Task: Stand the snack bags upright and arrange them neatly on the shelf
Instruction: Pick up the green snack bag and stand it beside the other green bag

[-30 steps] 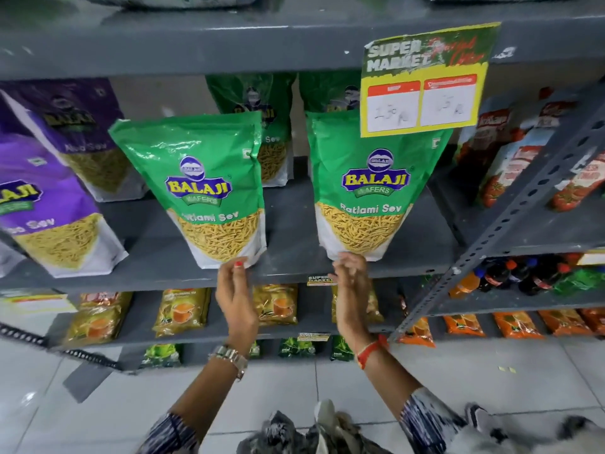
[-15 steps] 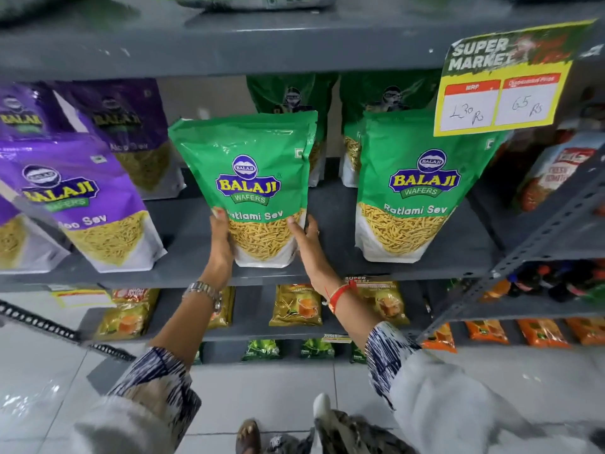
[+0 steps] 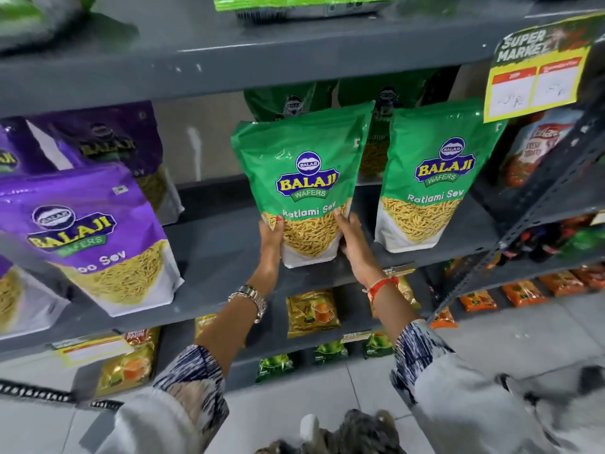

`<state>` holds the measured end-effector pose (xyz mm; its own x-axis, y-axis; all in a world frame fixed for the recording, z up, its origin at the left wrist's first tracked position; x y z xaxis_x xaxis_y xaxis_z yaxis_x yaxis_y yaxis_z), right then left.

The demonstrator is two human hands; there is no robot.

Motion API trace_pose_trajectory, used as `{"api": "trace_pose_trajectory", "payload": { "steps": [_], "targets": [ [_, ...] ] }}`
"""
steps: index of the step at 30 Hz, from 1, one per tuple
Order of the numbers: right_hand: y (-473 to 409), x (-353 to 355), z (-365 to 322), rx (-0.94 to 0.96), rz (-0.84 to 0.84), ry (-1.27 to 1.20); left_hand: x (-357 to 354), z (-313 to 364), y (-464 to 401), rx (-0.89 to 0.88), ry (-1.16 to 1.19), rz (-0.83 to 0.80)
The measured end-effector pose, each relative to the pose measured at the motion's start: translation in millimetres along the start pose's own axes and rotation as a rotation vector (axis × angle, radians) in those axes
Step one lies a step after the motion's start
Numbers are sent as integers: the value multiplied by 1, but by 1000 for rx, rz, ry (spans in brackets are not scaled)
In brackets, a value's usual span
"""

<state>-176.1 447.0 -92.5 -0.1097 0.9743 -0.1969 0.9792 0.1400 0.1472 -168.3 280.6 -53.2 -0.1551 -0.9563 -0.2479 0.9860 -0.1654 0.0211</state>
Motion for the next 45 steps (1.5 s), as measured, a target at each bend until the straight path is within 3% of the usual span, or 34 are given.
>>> {"api": "trace_pose_trajectory", "payload": {
  "steps": [7, 10, 13, 14, 16, 19, 21, 24, 30, 45],
  "targets": [
    [11, -10, -10, 32, 17, -15, 3, 1, 9, 7, -28, -32],
    [21, -6, -22, 54, 65, 28, 9, 8, 21, -69, 36, 140],
    [53, 30, -28, 176, 278, -11, 16, 24, 60, -269, -141, 444],
    [69, 46, -31, 242, 366, -48, 7, 23, 69, -320, -180, 453],
    [99, 84, -37, 340, 566, -105, -34, 17, 72, -374, -258, 253],
    [118, 141, -47, 371, 771, -114, -111, -16, 58, -262, -356, -112],
    [105, 168, -59, 334, 708, -87, -147, -35, 43, -154, -272, -199],
    [77, 186, -77, 270, 489, 16, -175, -44, 14, -8, -152, -177],
    [52, 184, -70, 151, 175, 32, -192, -38, -26, 33, -47, -212],
    [33, 154, -59, 101, 107, 20, -174, -34, -33, 82, -161, -179]
  ]
}}
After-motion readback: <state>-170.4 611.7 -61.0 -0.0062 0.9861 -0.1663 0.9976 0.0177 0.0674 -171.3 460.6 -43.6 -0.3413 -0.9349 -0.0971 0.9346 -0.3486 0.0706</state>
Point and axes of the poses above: each hand's wrist, its own y-axis away from the middle knuckle, its own x-axis out of the back of the hand, z = x × y, the point moved 10 cm from there along -y, towards the middle knuckle, and after that the axes turned 13 degrees about -z, right-handed, at the moved point
